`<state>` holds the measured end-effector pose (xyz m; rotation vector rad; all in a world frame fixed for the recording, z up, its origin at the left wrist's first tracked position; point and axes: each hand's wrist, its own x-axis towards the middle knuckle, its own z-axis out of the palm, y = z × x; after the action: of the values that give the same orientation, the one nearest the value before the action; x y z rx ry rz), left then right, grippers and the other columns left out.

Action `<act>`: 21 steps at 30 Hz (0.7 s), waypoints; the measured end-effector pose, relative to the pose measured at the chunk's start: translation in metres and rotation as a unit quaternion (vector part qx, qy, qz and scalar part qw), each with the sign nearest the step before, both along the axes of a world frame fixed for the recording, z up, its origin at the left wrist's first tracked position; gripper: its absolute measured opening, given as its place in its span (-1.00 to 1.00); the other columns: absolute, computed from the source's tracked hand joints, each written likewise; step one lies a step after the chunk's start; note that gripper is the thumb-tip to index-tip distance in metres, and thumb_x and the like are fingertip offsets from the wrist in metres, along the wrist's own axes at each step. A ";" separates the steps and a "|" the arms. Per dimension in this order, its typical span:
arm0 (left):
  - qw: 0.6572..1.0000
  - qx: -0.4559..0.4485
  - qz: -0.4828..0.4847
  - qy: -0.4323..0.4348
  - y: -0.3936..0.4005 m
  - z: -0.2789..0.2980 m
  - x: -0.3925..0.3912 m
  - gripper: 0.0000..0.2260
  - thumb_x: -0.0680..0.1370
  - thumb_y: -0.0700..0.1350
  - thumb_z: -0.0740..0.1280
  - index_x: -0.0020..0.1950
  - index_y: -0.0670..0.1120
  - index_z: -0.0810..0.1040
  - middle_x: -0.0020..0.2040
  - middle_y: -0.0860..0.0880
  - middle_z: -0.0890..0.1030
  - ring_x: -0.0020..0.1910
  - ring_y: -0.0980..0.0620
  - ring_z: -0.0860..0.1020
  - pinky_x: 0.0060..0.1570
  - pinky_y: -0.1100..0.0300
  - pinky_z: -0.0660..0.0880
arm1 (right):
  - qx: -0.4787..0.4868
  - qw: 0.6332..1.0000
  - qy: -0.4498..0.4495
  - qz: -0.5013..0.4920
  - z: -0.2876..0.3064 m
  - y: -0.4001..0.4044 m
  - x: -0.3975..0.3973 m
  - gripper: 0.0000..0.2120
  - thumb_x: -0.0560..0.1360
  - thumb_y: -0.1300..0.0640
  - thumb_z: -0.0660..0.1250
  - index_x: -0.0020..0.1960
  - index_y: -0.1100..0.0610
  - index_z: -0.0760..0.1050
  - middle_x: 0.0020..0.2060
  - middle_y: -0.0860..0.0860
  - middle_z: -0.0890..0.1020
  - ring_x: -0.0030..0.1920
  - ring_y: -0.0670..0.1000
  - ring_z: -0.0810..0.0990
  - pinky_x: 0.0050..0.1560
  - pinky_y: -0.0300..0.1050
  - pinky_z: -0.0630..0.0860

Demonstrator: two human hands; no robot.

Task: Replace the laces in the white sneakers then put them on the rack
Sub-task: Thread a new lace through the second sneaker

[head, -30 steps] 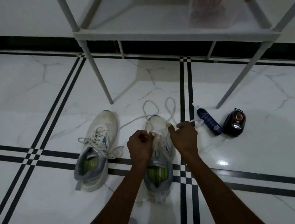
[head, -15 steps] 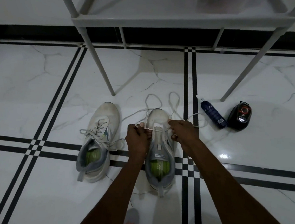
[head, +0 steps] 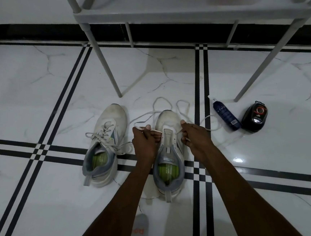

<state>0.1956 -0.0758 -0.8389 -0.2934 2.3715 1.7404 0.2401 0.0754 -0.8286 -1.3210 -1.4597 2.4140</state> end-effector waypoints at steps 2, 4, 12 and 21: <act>1.000 0.019 0.015 -0.008 -0.001 -0.002 -0.002 -0.81 0.68 0.06 0.21 -0.05 -0.01 0.40 -0.17 -0.14 0.70 -0.21 -0.09 0.70 -0.11 -0.12 0.67 | 0.018 1.000 0.004 -0.001 -0.002 -0.001 0.000 -0.79 0.55 0.06 0.42 -0.17 0.17 0.52 -0.38 0.03 0.45 -0.39 -0.09 0.42 -0.30 -0.22 0.49; 1.000 0.025 0.001 -0.003 -0.002 0.000 0.000 -0.80 0.66 0.04 0.28 -0.08 -0.03 0.49 -0.20 -0.11 0.71 -0.21 -0.07 0.71 -0.07 -0.10 0.67 | 0.043 0.999 0.008 -0.006 -0.005 -0.003 -0.001 -0.78 0.56 0.07 0.41 -0.17 0.18 0.51 -0.37 0.05 0.45 -0.39 -0.08 0.43 -0.28 -0.18 0.49; 0.998 0.011 -0.064 0.028 -0.003 0.003 0.004 -0.73 0.54 0.03 0.48 -0.22 -0.15 0.64 -0.30 -0.05 0.67 -0.27 0.09 0.64 -0.06 -0.05 0.62 | 0.078 0.994 0.001 -0.076 -0.011 -0.012 -0.004 -0.84 0.63 0.12 0.30 0.04 0.23 0.42 -0.32 0.13 0.52 -0.38 -0.05 0.52 -0.32 -0.17 0.63; 0.998 -0.021 -0.060 0.028 0.000 0.004 0.004 -0.69 0.53 0.06 0.47 -0.24 -0.16 0.64 -0.33 -0.05 0.67 -0.30 0.09 0.61 -0.12 0.10 0.56 | 0.101 0.991 -0.035 -0.084 -0.013 -0.013 -0.007 -0.74 0.65 0.05 0.25 0.08 0.27 0.42 -0.16 0.20 0.56 -0.31 -0.02 0.55 -0.33 -0.13 0.60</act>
<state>0.2000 -0.0762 -0.8347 -0.1052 2.4131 1.6675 0.2334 0.0628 -0.8412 -1.4302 -1.4956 2.0757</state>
